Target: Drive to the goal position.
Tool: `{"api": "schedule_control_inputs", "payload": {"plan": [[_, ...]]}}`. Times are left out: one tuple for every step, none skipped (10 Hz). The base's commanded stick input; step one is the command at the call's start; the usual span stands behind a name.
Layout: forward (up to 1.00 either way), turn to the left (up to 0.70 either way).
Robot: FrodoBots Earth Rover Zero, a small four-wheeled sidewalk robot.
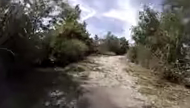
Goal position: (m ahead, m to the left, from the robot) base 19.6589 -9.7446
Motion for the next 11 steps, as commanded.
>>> {"api": "schedule_control_inputs", "payload": {"plan": [[0.84,-0.32],[0.84,-0.08],[0.84,0.00],[0.84,0.00],[0.84,0.00],[0.84,0.00],[0.84,0.00],[0.84,0.00],[0.84,0.00],[0.84,0.00],[0.84,0.00]]}}
